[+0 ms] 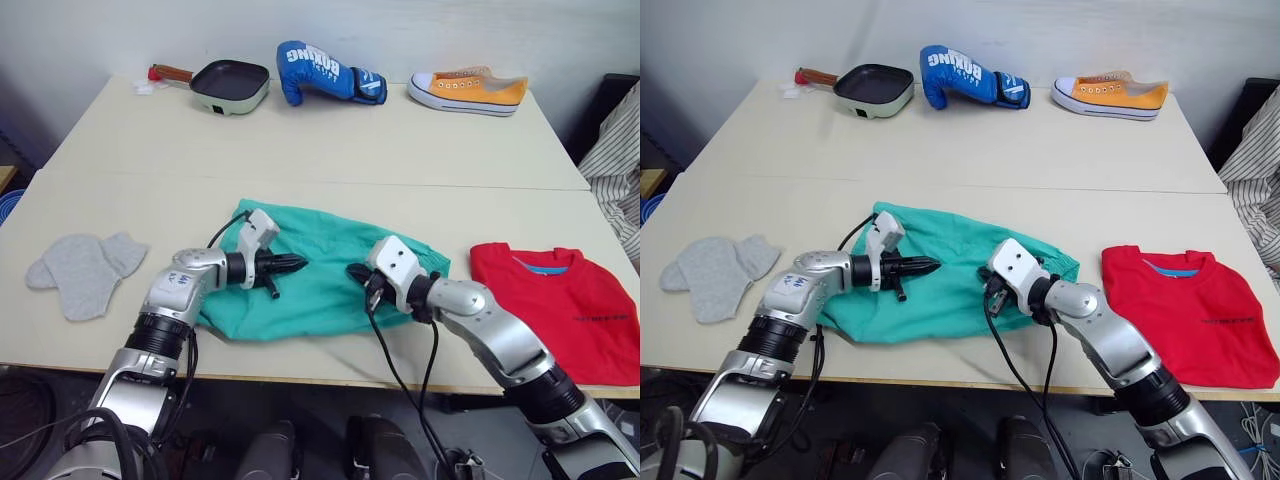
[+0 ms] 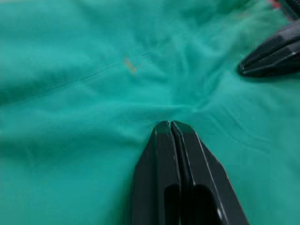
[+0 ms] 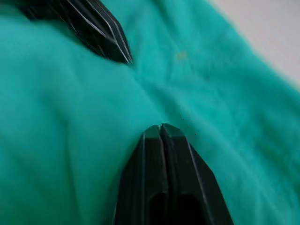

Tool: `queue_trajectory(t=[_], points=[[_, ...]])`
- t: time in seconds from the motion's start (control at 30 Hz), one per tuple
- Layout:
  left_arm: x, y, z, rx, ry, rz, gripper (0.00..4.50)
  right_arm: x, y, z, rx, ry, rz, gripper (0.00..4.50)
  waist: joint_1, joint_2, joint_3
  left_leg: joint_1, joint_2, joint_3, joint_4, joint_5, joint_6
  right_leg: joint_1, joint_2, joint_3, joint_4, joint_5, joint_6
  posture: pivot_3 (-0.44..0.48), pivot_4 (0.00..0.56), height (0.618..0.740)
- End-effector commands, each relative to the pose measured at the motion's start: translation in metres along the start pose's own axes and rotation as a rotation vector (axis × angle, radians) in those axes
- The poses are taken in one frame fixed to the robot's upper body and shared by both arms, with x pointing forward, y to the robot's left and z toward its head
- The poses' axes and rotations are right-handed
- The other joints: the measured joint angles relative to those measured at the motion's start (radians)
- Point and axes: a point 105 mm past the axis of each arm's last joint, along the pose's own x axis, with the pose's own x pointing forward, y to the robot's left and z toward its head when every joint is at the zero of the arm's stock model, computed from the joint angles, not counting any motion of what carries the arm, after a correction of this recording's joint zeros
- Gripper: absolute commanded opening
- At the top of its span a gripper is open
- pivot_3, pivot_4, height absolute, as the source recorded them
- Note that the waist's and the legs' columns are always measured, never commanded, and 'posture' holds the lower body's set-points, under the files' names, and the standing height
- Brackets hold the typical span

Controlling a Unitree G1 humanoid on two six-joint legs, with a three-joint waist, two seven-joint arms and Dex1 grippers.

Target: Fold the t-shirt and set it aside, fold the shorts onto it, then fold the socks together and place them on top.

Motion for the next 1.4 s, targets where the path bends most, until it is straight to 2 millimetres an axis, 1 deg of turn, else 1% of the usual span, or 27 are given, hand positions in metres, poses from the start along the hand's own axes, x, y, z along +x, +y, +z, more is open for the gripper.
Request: queue_trajectory(t=[0.03,0.13,0.2,0.27,0.33,0.4,0.43,0.5,0.57,0.67,0.7,0.73,0.77,0.8,0.87,0.9,1.0,1.1,1.2,1.23,1.33,1.4], points=[[-0.005,0.013,-0.011,0.111,0.070,0.066,0.00,-0.015,-0.023,-0.010,-0.050,0.063,-0.109,0.05,0.003,0.000,0.000,0.000,0.000,0.000,0.001,0.000,0.000,0.001,0.000,0.000,-0.001,0.000,0.000,0.000,0.150,0.740],[-0.012,0.019,-0.019,0.111,0.082,0.093,0.00,-0.032,-0.031,-0.023,-0.020,0.097,-0.152,0.05,0.006,0.000,0.000,0.002,0.000,-0.001,0.002,0.000,0.000,0.004,0.000,0.000,-0.004,0.000,0.000,0.000,0.150,0.740],[-0.022,0.024,-0.023,0.103,0.082,0.117,0.00,-0.055,-0.041,-0.035,0.015,0.126,-0.203,0.05,0.006,0.000,0.000,0.003,0.000,-0.001,0.002,0.000,0.000,0.005,0.000,0.000,-0.004,0.000,0.000,0.000,0.150,0.740],[-0.029,0.029,-0.024,0.096,0.076,0.140,0.00,-0.071,-0.047,-0.037,0.056,0.119,-0.243,0.05,0.007,0.000,0.000,0.005,0.000,-0.001,0.002,0.000,0.000,0.006,-0.001,0.000,-0.004,0.000,0.000,0.000,0.150,0.740],[-0.038,0.031,-0.017,0.090,0.036,0.155,0.00,-0.086,-0.048,-0.020,0.142,0.021,-0.256,0.05,0.006,0.000,0.000,0.006,0.000,-0.001,0.002,0.000,0.000,0.008,-0.001,0.000,-0.004,0.000,0.000,0.000,0.150,0.740],[-0.044,0.028,-0.001,0.070,-0.030,0.150,0.00,-0.100,-0.047,0.000,0.213,-0.076,-0.258,0.05,-0.001,0.000,0.000,0.006,0.000,0.000,0.002,0.000,0.000,0.007,-0.001,0.001,-0.004,0.000,0.000,0.000,0.150,0.740],[-0.046,0.024,0.008,0.063,-0.064,0.131,0.00,-0.107,-0.045,0.007,0.245,-0.105,-0.254,0.05,-0.002,0.000,0.000,0.006,0.001,0.000,0.001,0.000,0.000,0.007,-0.001,0.001,-0.003,0.000,0.000,0.000,0.150,0.740],[-0.048,0.004,0.027,0.059,-0.136,0.026,0.00,-0.122,-0.036,0.017,0.304,-0.135,-0.231,0.05,0.000,0.000,0.000,0.005,0.001,-0.001,0.000,0.000,-0.001,0.005,0.000,0.001,-0.003,0.000,0.000,0.000,0.150,0.740],[-0.047,-0.016,0.037,0.077,-0.151,-0.066,0.00,-0.136,-0.019,0.017,0.362,-0.118,-0.186,0.05,0.006,0.000,0.000,0.004,0.001,-0.001,-0.001,0.000,-0.001,0.005,0.000,0.001,-0.003,0.000,0.000,0.000,0.150,0.740],[-0.041,-0.037,0.037,0.100,-0.124,-0.166,0.00,-0.151,0.011,0.006,0.448,-0.052,-0.115,0.05,0.013,0.000,0.000,0.004,0.001,-0.007,-0.003,0.000,0.000,0.007,0.000,0.003,-0.005,0.000,0.000,0.000,0.150,0.740],[-0.040,-0.041,0.037,0.101,-0.119,-0.187,0.00,-0.154,0.017,0.004,0.470,-0.038,-0.103,0.05,0.011,0.000,-0.001,0.004,0.000,-0.008,-0.003,0.000,0.000,0.008,0.000,0.004,-0.005,0.000,0.000,0.000,0.150,0.740],[-0.038,-0.042,0.033,0.107,-0.099,-0.201,0.00,-0.156,0.027,-0.001,0.542,-0.024,-0.082,0.05,0.009,0.000,-0.001,0.004,0.000,-0.009,-0.004,0.000,0.000,0.009,0.000,0.005,-0.005,0.000,0.000,0.000,0.150,0.740],[-0.036,-0.042,0.029,0.112,-0.078,-0.204,0.00,-0.158,0.036,-0.004,0.604,-0.017,-0.067,0.05,0.009,0.001,-0.001,0.005,-0.001,-0.009,-0.004,0.000,0.001,0.011,0.000,0.005,-0.007,0.000,0.000,0.000,0.150,0.740],[-0.034,-0.040,0.024,0.126,-0.051,-0.206,0.00,-0.158,0.046,-0.007,0.679,-0.015,-0.047,0.21,0.008,0.000,-0.001,0.006,-0.001,-0.009,-0.005,0.000,0.001,0.013,0.001,0.006,-0.011,0.000,0.000,0.000,0.150,0.740],[-0.032,-0.039,0.013,0.170,0.014,-0.221,0.00,-0.155,0.063,-0.009,0.839,-0.031,-0.015,0.64,0.004,0.000,-0.001,0.009,0.000,-0.010,-0.006,0.000,0.001,0.016,0.001,0.006,-0.016,0.000,0.001,0.000,0.150,0.740],[-0.030,-0.038,0.008,0.192,0.041,-0.228,0.00,-0.152,0.066,-0.012,0.908,-0.035,-0.030,0.93,0.002,0.001,-0.001,0.010,0.000,-0.010,-0.008,0.001,0.001,0.016,0.001,0.006,-0.016,0.000,0.001,0.000,0.150,0.740],[-0.027,-0.035,0.002,0.249,0.087,-0.232,0.00,-0.139,0.068,-0.026,1.093,-0.028,-0.096,2.00,-0.005,0.000,-0.001,0.012,0.000,-0.010,-0.012,0.002,-0.001,0.016,0.001,0.007,-0.016,0.000,0.001,0.000,0.150,0.740],[-0.022,-0.031,0.000,0.285,0.109,-0.225,0.00,-0.123,0.066,-0.039,1.269,-0.036,-0.149,3.02,-0.005,0.000,-0.001,0.012,0.000,-0.010,-0.013,0.002,-0.001,0.016,0.001,0.007,-0.017,0.000,0.000,0.000,0.150,0.740],[-0.020,-0.029,0.001,0.298,0.116,-0.226,0.00,-0.109,0.060,-0.043,1.396,-0.076,-0.186,4.19,-0.006,0.000,-0.001,0.010,0.000,-0.010,-0.013,0.002,0.000,0.015,0.001,0.007,-0.018,0.000,0.000,0.000,0.150,0.740],[-0.020,-0.029,-0.001,0.313,0.126,-0.226,0.00,-0.104,0.055,-0.047,1.437,-0.088,-0.213,4.46,-0.007,0.000,-0.001,0.010,0.000,-0.010,-0.013,0.002,0.000,0.015,0.001,0.007,-0.018,0.000,0.000,0.000,0.150,0.740],[-0.019,-0.029,-0.001,0.325,0.126,-0.222,0.00,-0.090,0.040,-0.055,1.521,-0.121,-0.295,4.46,-0.017,-0.001,-0.001,0.010,0.000,-0.010,-0.013,0.002,0.001,0.015,0.001,0.007,-0.018,0.001,0.001,0.000,0.150,0.740],[-0.018,-0.028,-0.001,0.325,0.123,-0.219,0.00,-0.084,0.031,-0.057,1.558,-0.150,-0.325,4.46,-0.018,-0.001,-0.001,0.010,0.000,-0.010,-0.013,0.003,0.001,0.015,0.001,0.007,-0.018,0.001,0.001,0.000,0.150,0.740]])
